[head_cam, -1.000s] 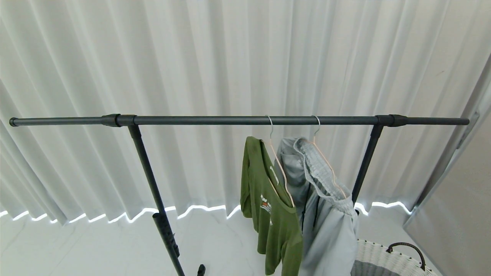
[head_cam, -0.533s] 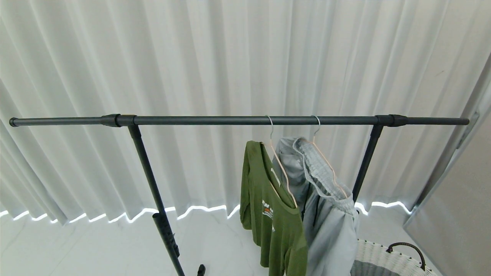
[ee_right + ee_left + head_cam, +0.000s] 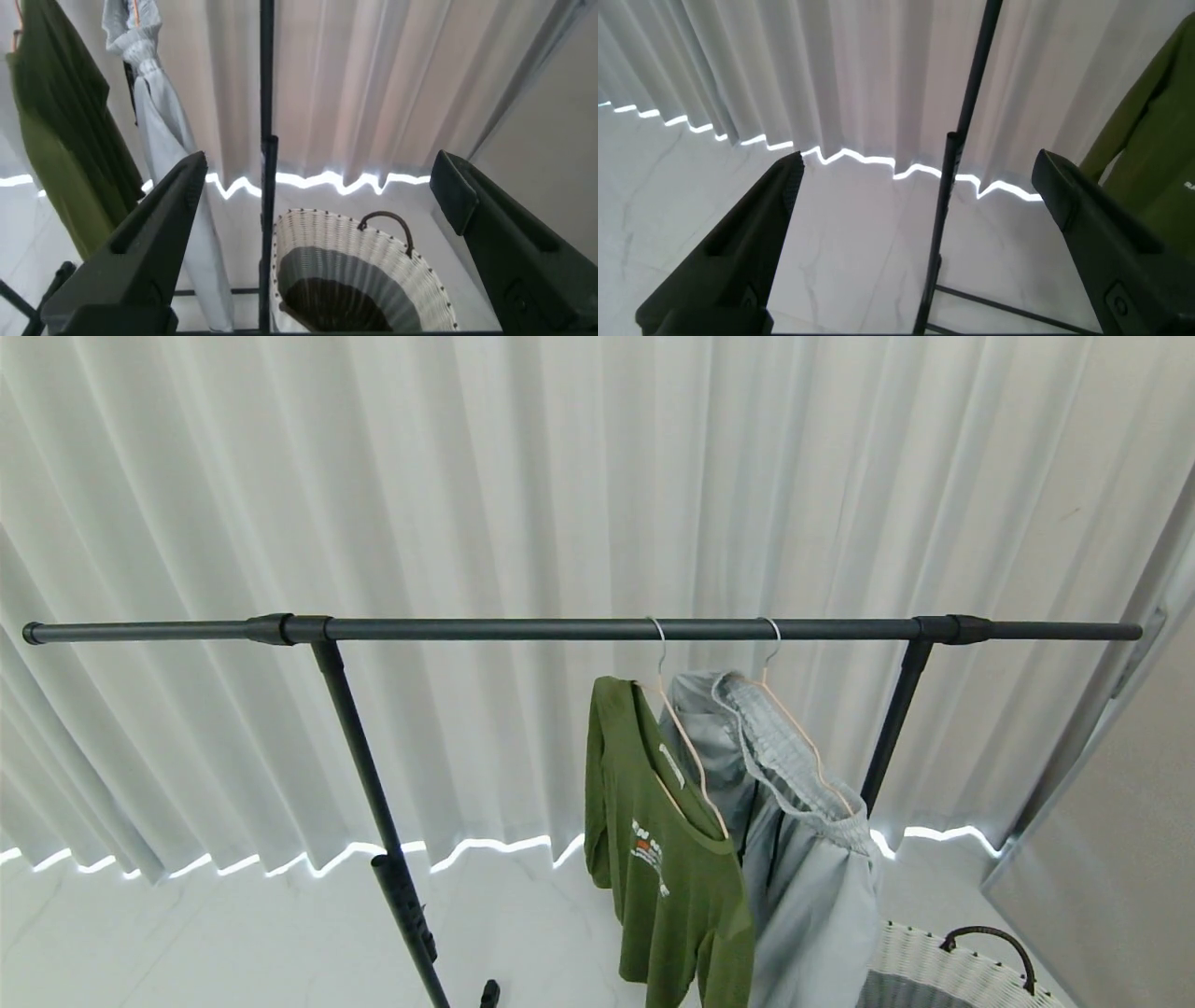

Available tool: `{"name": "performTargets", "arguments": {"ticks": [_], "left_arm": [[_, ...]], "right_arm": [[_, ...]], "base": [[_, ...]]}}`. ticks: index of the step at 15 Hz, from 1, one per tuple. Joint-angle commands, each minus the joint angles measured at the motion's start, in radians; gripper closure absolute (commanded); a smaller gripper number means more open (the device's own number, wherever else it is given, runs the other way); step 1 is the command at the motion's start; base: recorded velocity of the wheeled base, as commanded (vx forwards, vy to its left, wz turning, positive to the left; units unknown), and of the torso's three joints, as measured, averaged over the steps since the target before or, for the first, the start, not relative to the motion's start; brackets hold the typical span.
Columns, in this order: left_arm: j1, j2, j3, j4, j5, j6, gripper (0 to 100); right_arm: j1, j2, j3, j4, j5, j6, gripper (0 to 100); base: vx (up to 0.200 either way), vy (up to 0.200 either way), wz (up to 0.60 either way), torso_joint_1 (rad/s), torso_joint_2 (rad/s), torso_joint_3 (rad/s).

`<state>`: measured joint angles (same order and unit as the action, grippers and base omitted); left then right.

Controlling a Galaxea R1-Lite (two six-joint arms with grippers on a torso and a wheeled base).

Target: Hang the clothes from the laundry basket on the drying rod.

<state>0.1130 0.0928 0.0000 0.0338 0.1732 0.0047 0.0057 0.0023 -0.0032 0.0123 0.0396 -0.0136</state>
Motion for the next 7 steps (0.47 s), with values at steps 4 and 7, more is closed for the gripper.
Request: {"name": "performTargets", "arguments": {"ticks": [4, 7], "left_arm": [[0.001, 0.002, 0.0, 0.0, 0.0, 0.0, 0], [-0.001, 0.002, 0.0, 0.0, 0.0, 0.0, 0]], "right_arm": [[0.0, -0.002, 0.0, 0.0, 0.0, -0.002, 0], [0.0, -0.002, 0.0, 0.0, 0.0, -0.002, 0]], "base": [[0.0, 0.0, 0.0, 0.0, 0.0, 0.0], [0.0, 0.0, 0.0, 0.0, 0.0, 0.0]]}}
